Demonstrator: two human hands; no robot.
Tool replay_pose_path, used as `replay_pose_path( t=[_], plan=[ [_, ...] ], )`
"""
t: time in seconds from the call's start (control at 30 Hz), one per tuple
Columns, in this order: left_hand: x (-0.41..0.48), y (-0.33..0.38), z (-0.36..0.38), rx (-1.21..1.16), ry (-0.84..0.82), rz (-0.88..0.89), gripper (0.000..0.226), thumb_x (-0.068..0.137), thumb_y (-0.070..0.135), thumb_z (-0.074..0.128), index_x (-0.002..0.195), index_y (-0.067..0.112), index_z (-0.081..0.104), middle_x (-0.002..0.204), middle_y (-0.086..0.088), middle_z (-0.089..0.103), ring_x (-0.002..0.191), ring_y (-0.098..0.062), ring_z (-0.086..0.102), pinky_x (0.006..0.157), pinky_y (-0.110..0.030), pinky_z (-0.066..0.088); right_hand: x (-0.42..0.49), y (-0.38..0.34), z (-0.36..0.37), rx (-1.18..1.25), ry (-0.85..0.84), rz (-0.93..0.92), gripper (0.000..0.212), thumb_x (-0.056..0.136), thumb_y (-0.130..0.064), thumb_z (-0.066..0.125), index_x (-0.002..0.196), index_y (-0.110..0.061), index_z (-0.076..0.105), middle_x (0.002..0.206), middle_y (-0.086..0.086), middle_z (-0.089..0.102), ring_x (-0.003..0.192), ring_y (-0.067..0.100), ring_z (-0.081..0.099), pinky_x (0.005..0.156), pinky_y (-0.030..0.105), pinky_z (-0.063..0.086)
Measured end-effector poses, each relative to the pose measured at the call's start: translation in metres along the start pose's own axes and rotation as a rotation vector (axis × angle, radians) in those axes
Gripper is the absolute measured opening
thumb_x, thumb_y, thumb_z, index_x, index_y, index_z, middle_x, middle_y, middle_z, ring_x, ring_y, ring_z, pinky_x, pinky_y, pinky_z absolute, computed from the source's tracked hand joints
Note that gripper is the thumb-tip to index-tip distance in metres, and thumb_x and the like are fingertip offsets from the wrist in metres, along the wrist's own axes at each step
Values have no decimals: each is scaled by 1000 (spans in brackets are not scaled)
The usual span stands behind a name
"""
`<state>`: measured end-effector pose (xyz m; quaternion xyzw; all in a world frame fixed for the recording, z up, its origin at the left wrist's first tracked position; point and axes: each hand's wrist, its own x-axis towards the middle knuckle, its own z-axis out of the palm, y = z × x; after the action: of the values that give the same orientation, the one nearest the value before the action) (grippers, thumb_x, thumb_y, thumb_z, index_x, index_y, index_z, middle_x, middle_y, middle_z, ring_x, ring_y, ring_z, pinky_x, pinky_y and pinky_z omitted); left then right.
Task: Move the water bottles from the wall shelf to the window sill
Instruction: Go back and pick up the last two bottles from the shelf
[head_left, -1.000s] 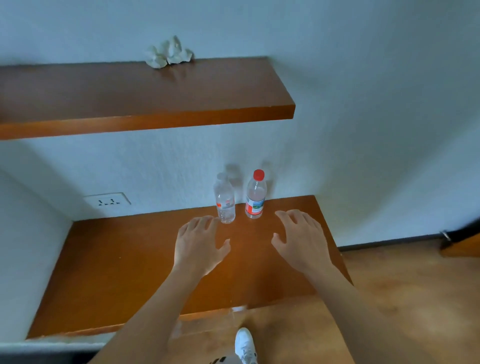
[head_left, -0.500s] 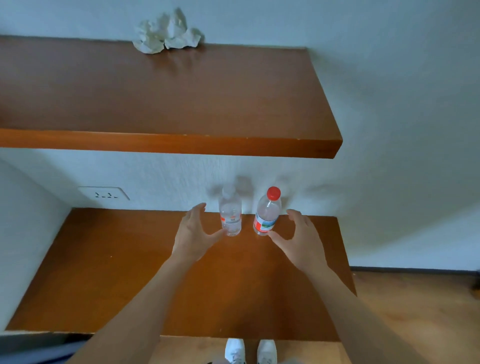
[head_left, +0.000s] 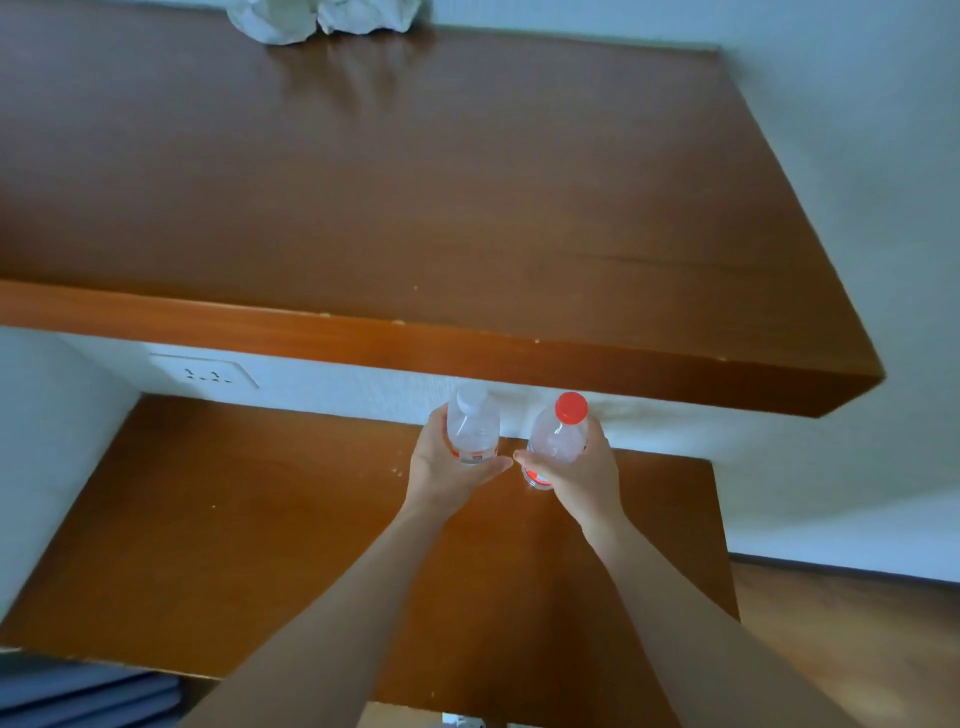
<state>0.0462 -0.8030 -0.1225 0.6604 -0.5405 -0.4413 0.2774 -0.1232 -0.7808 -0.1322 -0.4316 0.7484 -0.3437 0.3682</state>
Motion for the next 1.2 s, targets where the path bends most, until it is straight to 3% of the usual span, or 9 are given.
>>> replay_pose_path(
  t=[0.2,0.4,0.5,0.63,0.73,0.83,0.93,1.07,1.2],
  plan=[
    [10,-2,4,-4,11,-29,66,65,36,90,111,34,42,95,21,50,99,-10,53,65,-13,41,2,1,6,-14,2,41,83,67,-50,86,134,-20,47,128,-2,57,120,18,54,103,39,50],
    [0,3,-1,-21,24,-3,68,66,33,89,118,33,45,102,15,54,104,-15,56,78,-22,52,-9,-13,-13,-18,15,-17,77,73,-47,84,135,-27,41,125,-9,51,118,13,50,94,25,46],
    [-10,16,-11,-36,41,13,69,69,37,87,121,34,42,108,12,53,105,-14,54,84,-28,52,-18,-28,-26,9,47,-75,86,70,-53,82,141,-27,40,127,-13,48,116,8,45,94,24,40],
    [-28,37,-26,-79,71,50,80,70,42,85,136,29,40,121,8,52,115,-15,51,91,-35,51,-31,-42,-40,55,55,-130,57,69,-51,83,110,-46,43,106,-29,48,100,7,51,91,25,42],
    [-44,55,-33,-137,81,51,94,64,53,83,142,29,36,131,5,51,124,-19,49,101,-46,50,-41,-54,-49,69,53,-160,57,75,-39,84,112,-40,41,102,-27,46,101,8,48,90,23,40],
    [-58,66,-37,-169,110,72,89,64,54,82,138,29,38,133,0,53,124,-24,52,101,-50,50,-52,-67,-55,126,65,-161,60,78,-34,83,123,-30,44,108,-19,46,107,8,46,90,24,38],
    [-64,72,-40,-233,170,84,71,74,40,83,130,34,40,126,2,54,120,-23,54,98,-44,50,-59,-72,-54,184,68,-160,56,78,-33,83,118,-32,44,102,-22,49,106,11,49,86,25,39],
    [-70,72,-47,-249,182,118,80,68,48,83,135,31,43,126,-2,58,115,-25,58,97,-51,53,-67,-76,-51,214,39,-177,56,78,-32,82,119,-31,45,99,-27,46,100,9,50,80,18,41],
    [-74,68,-54,-274,231,129,68,75,31,84,131,28,45,119,-3,60,109,-26,61,94,-52,54,-68,-78,-49,242,12,-191,54,78,-30,83,116,-34,46,102,-26,48,100,9,52,75,15,40]
  ],
)
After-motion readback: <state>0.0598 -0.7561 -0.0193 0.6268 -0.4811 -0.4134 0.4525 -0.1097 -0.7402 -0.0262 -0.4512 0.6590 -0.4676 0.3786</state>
